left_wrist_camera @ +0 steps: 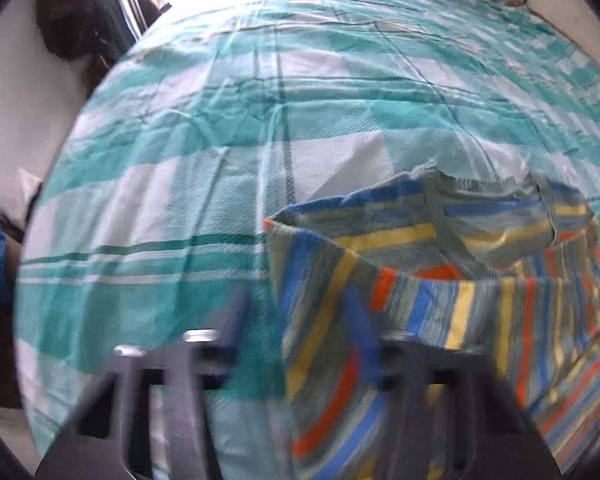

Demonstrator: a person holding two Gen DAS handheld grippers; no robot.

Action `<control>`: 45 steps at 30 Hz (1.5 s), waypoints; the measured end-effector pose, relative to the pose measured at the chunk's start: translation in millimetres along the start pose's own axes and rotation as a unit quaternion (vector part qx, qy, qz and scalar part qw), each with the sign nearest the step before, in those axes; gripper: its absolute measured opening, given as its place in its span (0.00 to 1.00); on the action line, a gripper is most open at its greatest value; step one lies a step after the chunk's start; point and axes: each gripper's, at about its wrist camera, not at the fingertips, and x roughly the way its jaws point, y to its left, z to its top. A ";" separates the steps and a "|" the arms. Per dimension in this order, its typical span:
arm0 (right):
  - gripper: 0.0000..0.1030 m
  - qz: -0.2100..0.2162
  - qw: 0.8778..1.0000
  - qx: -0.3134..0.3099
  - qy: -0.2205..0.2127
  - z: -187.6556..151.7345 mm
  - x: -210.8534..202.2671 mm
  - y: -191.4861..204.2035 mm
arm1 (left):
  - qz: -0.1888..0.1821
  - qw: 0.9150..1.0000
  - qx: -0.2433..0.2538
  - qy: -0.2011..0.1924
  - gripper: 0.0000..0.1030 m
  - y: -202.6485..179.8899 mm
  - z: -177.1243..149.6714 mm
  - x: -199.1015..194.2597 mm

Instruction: Fold small clothes

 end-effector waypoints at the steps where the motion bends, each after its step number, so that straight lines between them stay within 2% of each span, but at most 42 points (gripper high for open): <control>1: 0.56 0.000 1.000 0.001 0.001 0.7 1.2 -0.5 | -0.001 1.000 -0.014 -0.010 0.01 3.7 0.0 -2.1; 4: 0.56 -0.001 1.000 0.001 0.003 2.6 3.9 -1.4 | 0.029 0.997 -0.054 -0.051 0.01 30.3 -4.1 -14.6; 6: 0.56 0.000 1.000 0.001 0.002 3.6 4.6 -1.6 | 0.005 0.995 -0.092 -0.046 0.01 47.9 -8.0 -10.3; 9: 0.56 -0.002 1.000 0.001 0.002 4.5 6.8 -1.5 | 0.020 0.997 -0.060 -0.036 0.04 35.2 -12.1 -1.2; 12: 0.56 -0.001 1.000 0.002 0.000 4.8 6.3 -1.4 | 0.030 0.997 -0.059 -0.041 0.19 28.0 -22.3 -14.5; 14: 0.56 -0.002 1.000 0.003 -0.003 4.9 5.0 -1.6 | 0.012 0.997 -0.052 -0.060 0.50 24.2 -37.4 -33.0; 16: 0.56 -0.003 1.000 0.005 -0.006 5.1 4.0 -2.3 | -0.004 0.997 -0.007 -0.074 0.63 12.4 -60.1 -49.0; 17: 0.56 -0.001 1.000 0.006 -0.005 5.7 4.8 -2.8 | 0.001 0.997 0.030 -0.069 0.64 3.8 -71.9 -50.9; 18: 0.56 -0.001 1.000 0.006 -0.005 5.7 4.9 -2.8 | 0.019 0.996 0.065 -0.056 0.58 -3.1 -82.0 -47.7; 19: 0.56 -0.002 1.000 0.005 -0.006 6.1 5.6 -2.5 | 0.065 0.992 0.108 -0.018 0.41 -7.6 -99.2 -30.8; 20: 0.56 -0.002 1.000 0.004 -0.006 6.0 5.2 -2.0 | 0.073 0.991 0.107 0.010 0.40 -1.5 -107.2 -18.0; 21: 0.56 -0.001 1.000 0.003 -0.006 5.7 4.4 -1.3 | 0.062 0.994 0.086 0.012 0.41 7.6 -111.8 -16.1; 22: 0.56 -0.001 1.000 0.000 -0.008 5.5 3.5 -0.1 | 0.051 0.997 0.054 0.005 0.49 17.4 -113.6 -20.5; 23: 0.56 -0.002 1.000 -0.002 -0.009 4.8 1.9 0.9 | 0.057 0.998 0.033 0.002 0.57 21.7 -112.7 -28.3; 24: 0.56 -0.004 1.000 -0.006 -0.010 4.3 -0.1 2.2 | 0.064 0.998 0.023 -0.002 0.57 22.1 -113.7 -38.7; 27: 0.56 -0.007 1.000 -0.010 -0.024 5.7 -9.5 4.4 | 0.043 0.999 0.023 -0.021 0.68 16.5 -135.3 -74.1; 29: 0.56 -0.009 0.999 -0.008 -0.034 8.7 -16.8 3.0 | 0.032 0.999 0.022 -0.025 0.75 13.4 -167.7 -101.3; 32: 0.56 -0.006 0.999 0.001 -0.031 11.3 -24.7 -3.7 | -0.004 1.000 0.006 -0.002 0.76 15.6 -231.8 -129.1; 35: 0.56 0.013 1.000 0.013 -0.007 5.8 -27.7 -10.1 | -0.047 0.999 -0.015 0.023 0.77 12.1 -304.7 -151.6; 38: 0.56 0.036 0.999 0.025 0.023 -2.7 -25.6 -13.0 | -0.073 0.996 -0.010 0.043 0.77 -4.5 -350.1 -156.3; 40: 0.56 0.053 0.997 0.032 0.048 -4.7 -19.7 -15.1 | -0.050 0.998 0.013 0.021 0.79 -14.7 -359.4 -160.2; 41: 0.56 0.043 0.997 0.032 0.056 -4.5 -16.0 -17.3 | -0.048 0.999 0.013 0.017 0.79 -16.7 -359.7 -161.5; 43: 0.56 0.024 0.997 0.039 0.063 -4.1 -11.2 -22.6 | -0.064 0.997 -0.024 0.023 0.79 -9.6 -355.5 -158.3; 45: 0.57 0.048 0.994 0.064 0.080 -4.8 -3.2 -29.0 | -0.076 0.996 -0.040 0.026 0.75 -7.5 -356.6 -158.1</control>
